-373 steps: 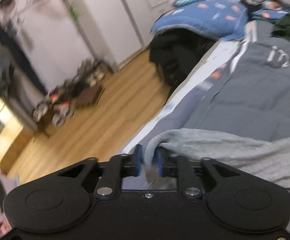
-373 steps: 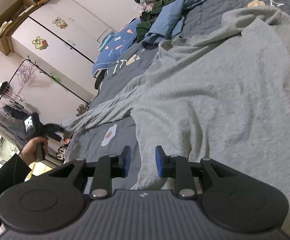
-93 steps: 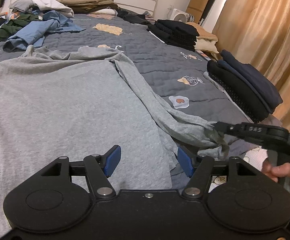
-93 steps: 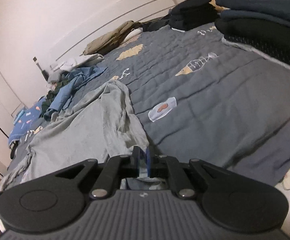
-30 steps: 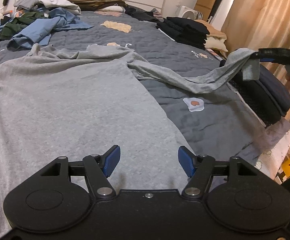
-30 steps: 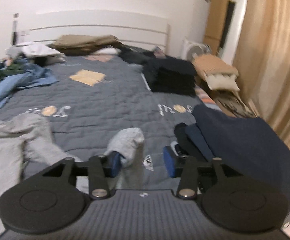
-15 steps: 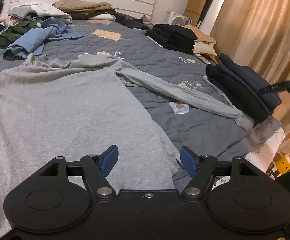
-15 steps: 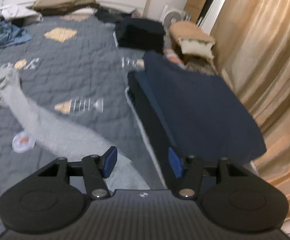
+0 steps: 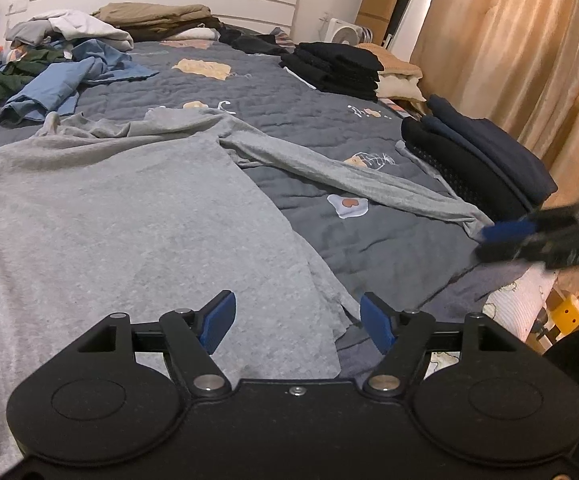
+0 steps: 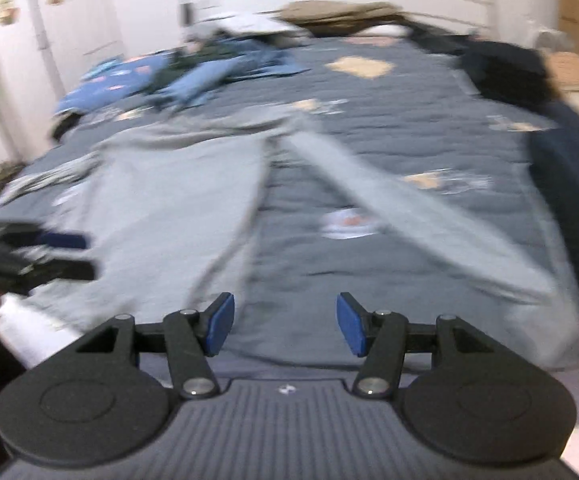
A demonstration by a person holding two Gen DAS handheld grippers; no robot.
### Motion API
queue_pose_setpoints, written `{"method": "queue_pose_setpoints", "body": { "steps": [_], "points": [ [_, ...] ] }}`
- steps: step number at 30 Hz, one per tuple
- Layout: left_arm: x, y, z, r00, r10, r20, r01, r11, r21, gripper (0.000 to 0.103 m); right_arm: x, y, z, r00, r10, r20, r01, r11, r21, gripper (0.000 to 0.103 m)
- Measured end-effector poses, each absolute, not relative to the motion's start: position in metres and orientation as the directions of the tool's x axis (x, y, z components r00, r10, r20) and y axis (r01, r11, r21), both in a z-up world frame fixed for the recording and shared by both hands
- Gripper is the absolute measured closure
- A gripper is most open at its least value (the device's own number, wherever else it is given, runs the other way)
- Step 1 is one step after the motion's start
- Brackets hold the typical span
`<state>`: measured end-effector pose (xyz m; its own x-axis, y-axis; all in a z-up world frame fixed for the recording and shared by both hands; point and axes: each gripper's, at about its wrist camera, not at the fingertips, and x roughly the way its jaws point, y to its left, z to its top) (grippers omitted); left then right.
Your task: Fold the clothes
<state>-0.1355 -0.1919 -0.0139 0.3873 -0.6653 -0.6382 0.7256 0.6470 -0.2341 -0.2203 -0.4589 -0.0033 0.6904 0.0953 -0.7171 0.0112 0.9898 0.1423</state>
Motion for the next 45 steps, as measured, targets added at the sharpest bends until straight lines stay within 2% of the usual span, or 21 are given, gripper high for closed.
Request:
{"method": "queue_pose_setpoints", "body": {
  "steps": [10,22,24,26,33,35,39,45],
  "points": [
    [-0.133,-0.189,-0.013,0.394,-0.664,-0.636,0.718,0.654,-0.237,0.034,-0.183,-0.427,-0.063,0.662,0.163,-0.732,0.056,0.963,0.265,0.059],
    [-0.132,-0.191,-0.015,0.385,-0.662,-0.643,0.719,0.652,-0.241,0.033,-0.169,-0.414,-0.092,0.638,0.142,-0.757,0.024,0.979,0.204,0.059],
    [-0.131,-0.192,-0.016,0.385,-0.660,-0.645,0.718,0.653,-0.241,0.033,-0.166,-0.412,-0.095,0.634,0.139,-0.761,0.015,0.981,0.192,0.065],
    [-0.131,-0.194,-0.017,0.383,-0.659,-0.647,0.717,0.654,-0.241,0.032,-0.163,-0.410,-0.098,0.636,0.129,-0.761,0.005,0.985,0.171,0.078],
    [-0.132,-0.197,-0.020,0.382,-0.651,-0.656,0.717,0.656,-0.234,0.032,-0.158,-0.408,-0.106,0.616,0.106,-0.780,0.005,0.990,0.139,0.098],
    [-0.132,-0.196,-0.020,0.383,-0.651,-0.655,0.714,0.659,-0.236,0.032,-0.160,-0.410,-0.104,0.632,0.096,-0.769,0.020,0.990,0.140,0.099],
    [-0.131,-0.195,-0.019,0.387,-0.650,-0.654,0.709,0.663,-0.240,0.031,-0.171,-0.427,-0.094,0.683,0.076,-0.727,0.111,0.972,0.206,0.100],
    [-0.130,-0.193,-0.018,0.392,-0.652,-0.649,0.702,0.668,-0.246,0.031,-0.204,-0.469,-0.073,0.771,0.090,-0.630,0.253,0.865,0.433,0.100]
  ]
}}
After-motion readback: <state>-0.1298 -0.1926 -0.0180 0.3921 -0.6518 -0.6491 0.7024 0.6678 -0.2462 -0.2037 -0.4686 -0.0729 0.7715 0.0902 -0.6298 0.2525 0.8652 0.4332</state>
